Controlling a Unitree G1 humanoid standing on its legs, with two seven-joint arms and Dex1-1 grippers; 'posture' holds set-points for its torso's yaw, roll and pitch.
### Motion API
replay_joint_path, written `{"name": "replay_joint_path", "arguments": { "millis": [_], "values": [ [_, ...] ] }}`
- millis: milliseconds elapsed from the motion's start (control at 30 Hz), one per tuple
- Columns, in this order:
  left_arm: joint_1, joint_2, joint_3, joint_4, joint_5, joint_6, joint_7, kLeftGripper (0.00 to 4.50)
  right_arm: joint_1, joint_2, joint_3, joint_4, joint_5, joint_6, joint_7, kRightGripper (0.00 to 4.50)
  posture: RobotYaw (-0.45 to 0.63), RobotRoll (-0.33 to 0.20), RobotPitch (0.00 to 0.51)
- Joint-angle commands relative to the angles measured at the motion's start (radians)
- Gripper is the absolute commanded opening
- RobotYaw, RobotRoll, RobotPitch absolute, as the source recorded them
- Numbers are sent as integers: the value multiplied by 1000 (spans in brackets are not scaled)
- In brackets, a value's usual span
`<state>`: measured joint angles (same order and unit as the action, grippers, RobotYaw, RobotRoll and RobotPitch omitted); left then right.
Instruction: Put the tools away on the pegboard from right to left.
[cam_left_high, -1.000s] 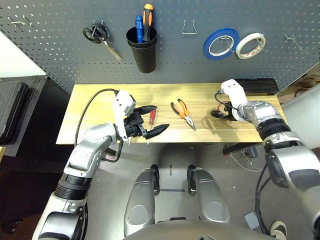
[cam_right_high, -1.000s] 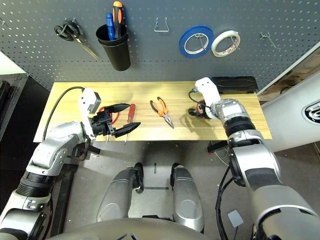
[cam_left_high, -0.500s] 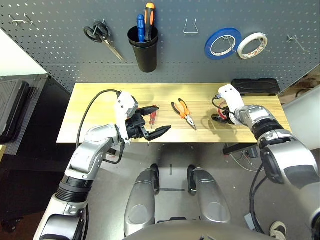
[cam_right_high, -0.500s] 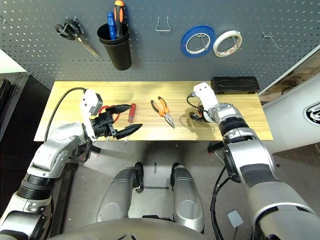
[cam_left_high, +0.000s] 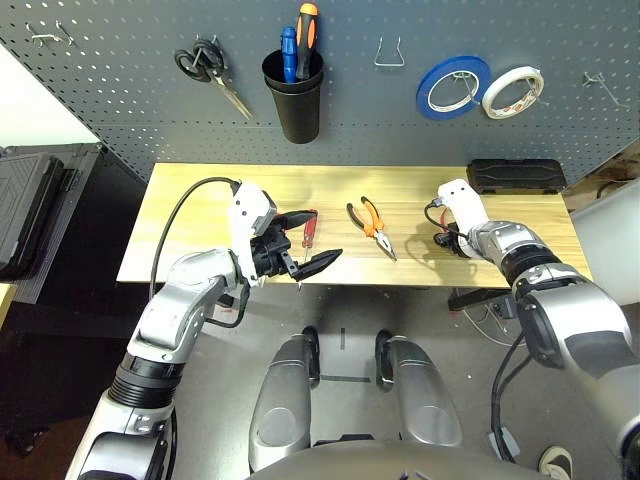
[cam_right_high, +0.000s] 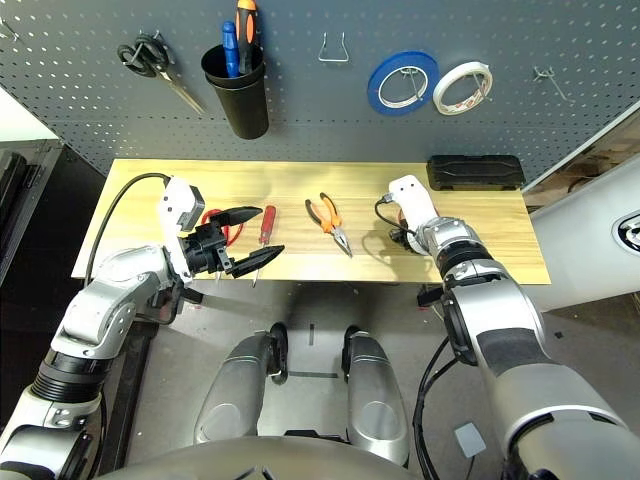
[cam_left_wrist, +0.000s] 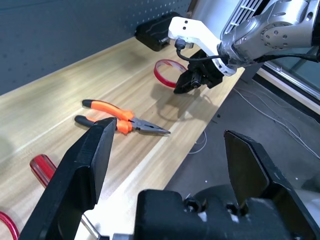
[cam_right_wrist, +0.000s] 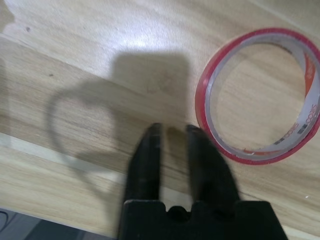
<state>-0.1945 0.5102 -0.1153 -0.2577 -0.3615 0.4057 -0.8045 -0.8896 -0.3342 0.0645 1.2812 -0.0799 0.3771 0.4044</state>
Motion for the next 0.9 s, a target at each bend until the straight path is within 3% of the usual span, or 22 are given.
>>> {"name": "replay_joint_path", "arguments": {
  "millis": [33, 400, 533, 800, 833, 900],
  "values": [
    [17, 9, 6, -18, -4, 16, 3, 4500, 23, 7, -15, 23, -5, 2, -10, 35, 39, 0, 279],
    [-15, 3, 3, 7, -1, 12, -3, 4500, -23, 5, -21, -22, 2, 29, 56, 35, 32, 0, 275],
    [-17, 0, 0, 12, 0, 10, -4, 4500, -44, -18, -12, -62, -3, 53, 101, 1275, 18, 0, 275],
    [-15, -4, -3, 6, -2, 14, -4, 4500, -70, -72, 2, -100, -21, 58, 132, 4230, 11, 0, 281],
    [-12, -3, -3, 0, -3, 16, -3, 4500, -70, -77, 5, -94, -26, 53, 129, 4457, 15, 0, 286],
    [-9, -3, -3, -11, -6, 20, -2, 4500, -69, -83, 5, -84, -29, 46, 125, 4457, 17, 0, 289]
  ]
}}
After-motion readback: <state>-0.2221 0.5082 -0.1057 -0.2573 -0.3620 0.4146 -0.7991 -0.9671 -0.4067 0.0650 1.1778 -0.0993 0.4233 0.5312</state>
